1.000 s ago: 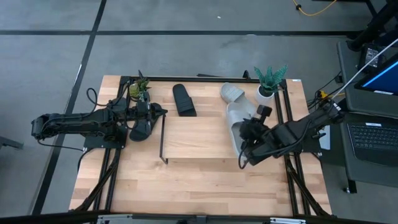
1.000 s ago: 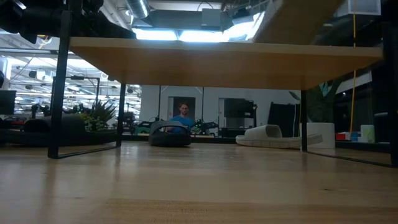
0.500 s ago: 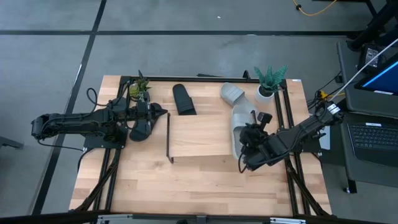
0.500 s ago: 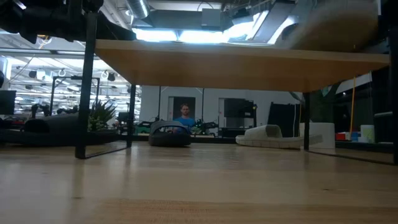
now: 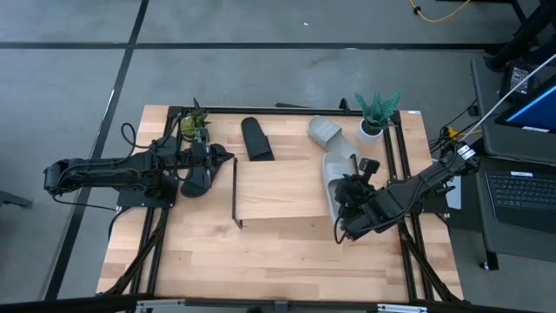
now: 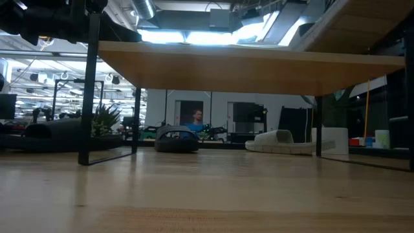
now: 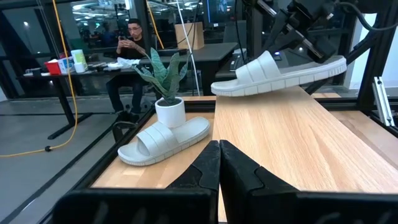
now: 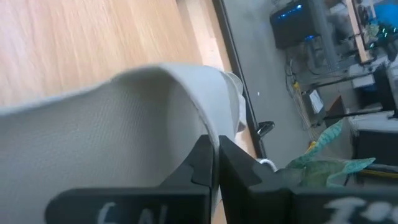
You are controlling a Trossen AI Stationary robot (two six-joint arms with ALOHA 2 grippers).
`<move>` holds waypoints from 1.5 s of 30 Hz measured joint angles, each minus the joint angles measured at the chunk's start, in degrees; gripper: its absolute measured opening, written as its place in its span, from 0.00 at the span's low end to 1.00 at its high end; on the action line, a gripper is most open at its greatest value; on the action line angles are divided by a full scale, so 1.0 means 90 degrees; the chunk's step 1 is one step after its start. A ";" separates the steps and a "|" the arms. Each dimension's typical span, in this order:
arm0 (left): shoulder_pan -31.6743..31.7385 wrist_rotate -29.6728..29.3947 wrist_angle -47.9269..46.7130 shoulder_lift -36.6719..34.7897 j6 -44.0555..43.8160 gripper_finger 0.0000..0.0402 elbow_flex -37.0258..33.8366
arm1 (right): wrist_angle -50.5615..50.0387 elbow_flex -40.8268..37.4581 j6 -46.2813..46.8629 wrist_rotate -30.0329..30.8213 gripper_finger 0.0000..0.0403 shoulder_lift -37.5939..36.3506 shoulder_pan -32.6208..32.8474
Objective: Pick and place slides into the shelf
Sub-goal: Put the bottom gray slide on the shelf
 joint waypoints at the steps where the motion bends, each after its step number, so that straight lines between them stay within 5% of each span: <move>1: 0.0000 0.0000 0.0000 -0.0002 0.0000 0.00 0.0001 | 0.0002 0.0000 -0.0097 0.0000 0.03 0.0000 -0.0001; 45: -0.0002 0.0002 0.0000 0.0001 -0.0019 0.00 -0.0002 | 0.0400 -0.0568 -0.0787 -0.0051 0.10 0.0000 -0.0073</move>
